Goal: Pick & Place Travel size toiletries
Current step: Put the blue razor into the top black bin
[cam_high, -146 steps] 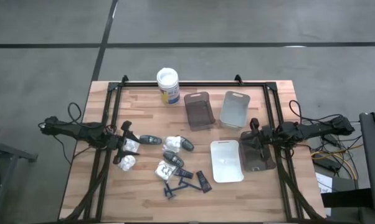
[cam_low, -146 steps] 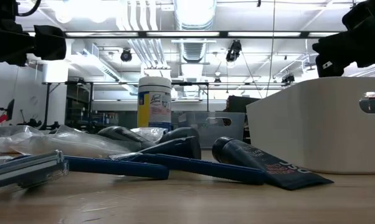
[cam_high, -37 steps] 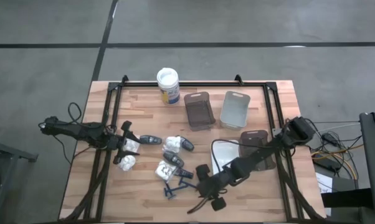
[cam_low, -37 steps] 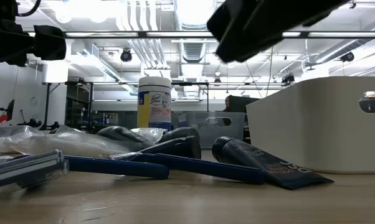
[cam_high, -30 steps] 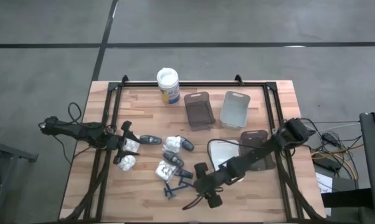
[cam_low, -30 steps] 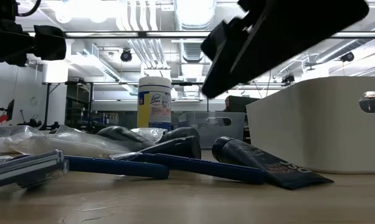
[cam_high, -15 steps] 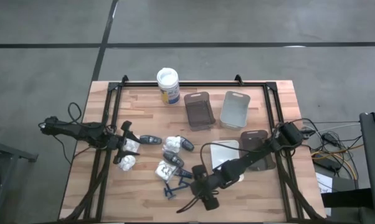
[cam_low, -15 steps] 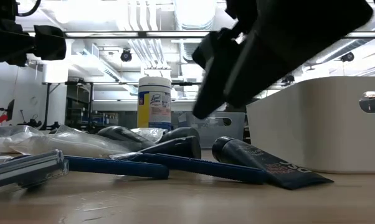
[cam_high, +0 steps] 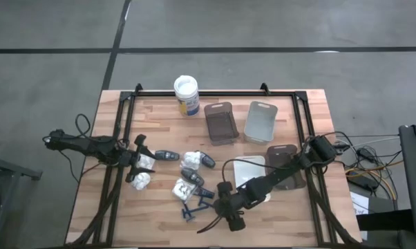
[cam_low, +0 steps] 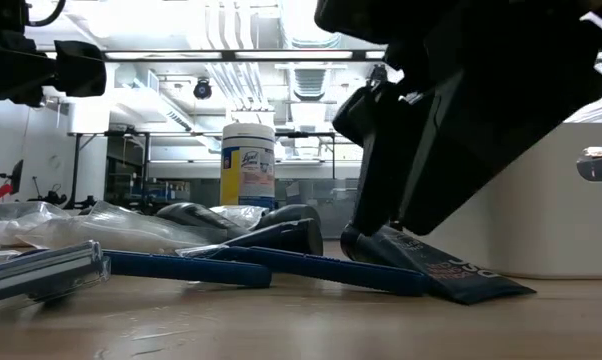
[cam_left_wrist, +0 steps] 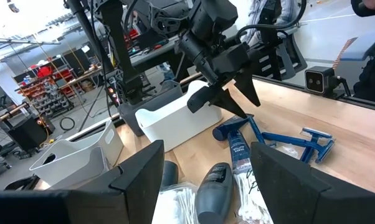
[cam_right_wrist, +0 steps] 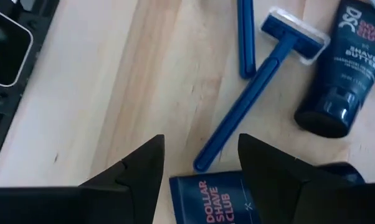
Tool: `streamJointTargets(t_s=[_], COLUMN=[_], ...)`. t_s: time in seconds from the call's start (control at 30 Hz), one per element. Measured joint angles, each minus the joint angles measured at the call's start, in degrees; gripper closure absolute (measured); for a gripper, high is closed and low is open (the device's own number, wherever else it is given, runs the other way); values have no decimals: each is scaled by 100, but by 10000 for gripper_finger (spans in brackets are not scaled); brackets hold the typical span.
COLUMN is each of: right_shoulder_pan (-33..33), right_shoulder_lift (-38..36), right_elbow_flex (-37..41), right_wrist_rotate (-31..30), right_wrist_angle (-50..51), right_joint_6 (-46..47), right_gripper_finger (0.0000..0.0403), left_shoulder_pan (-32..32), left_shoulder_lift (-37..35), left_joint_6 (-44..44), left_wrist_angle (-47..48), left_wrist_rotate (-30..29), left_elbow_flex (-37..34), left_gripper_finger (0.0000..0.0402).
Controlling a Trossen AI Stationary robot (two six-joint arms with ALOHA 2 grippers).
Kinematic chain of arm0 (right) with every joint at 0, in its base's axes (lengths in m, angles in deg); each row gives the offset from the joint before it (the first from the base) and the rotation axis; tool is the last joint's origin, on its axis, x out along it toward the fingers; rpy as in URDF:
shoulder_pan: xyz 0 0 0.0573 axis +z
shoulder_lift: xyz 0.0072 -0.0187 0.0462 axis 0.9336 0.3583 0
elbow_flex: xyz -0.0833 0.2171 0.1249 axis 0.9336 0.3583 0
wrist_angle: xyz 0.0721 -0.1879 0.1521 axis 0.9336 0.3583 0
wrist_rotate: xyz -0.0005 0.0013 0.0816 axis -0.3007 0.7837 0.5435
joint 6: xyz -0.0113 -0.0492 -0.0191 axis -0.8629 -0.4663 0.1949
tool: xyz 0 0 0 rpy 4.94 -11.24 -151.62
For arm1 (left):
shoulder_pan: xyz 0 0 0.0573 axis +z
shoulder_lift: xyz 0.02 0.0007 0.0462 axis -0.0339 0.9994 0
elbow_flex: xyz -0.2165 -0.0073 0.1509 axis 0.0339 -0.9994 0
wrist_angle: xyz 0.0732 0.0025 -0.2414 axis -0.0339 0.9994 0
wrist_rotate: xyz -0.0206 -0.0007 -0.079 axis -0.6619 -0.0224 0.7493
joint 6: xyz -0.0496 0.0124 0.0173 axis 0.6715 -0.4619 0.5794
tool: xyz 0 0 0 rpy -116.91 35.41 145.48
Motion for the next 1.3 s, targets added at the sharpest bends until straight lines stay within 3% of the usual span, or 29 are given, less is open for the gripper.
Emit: streamJointTargets(t_s=[0.77,1.3], right_shoulder_pan=[-93,-101], right_shoulder_lift=[485,485], right_elbow_flex=[-246,-250], right_wrist_rotate=[-398,-520], right_wrist_angle=[80,326], right_joint_6=[961,946], right_gripper_finger=[239,365], left_shoulder_pan=[-2,0], left_shoulder_lift=[2,2], left_joint_6=[0,0], left_wrist_angle=[0,0], left_wrist_rotate=[0,0], left_elbow_flex=[2,0], left_gripper_finger=[158,158])
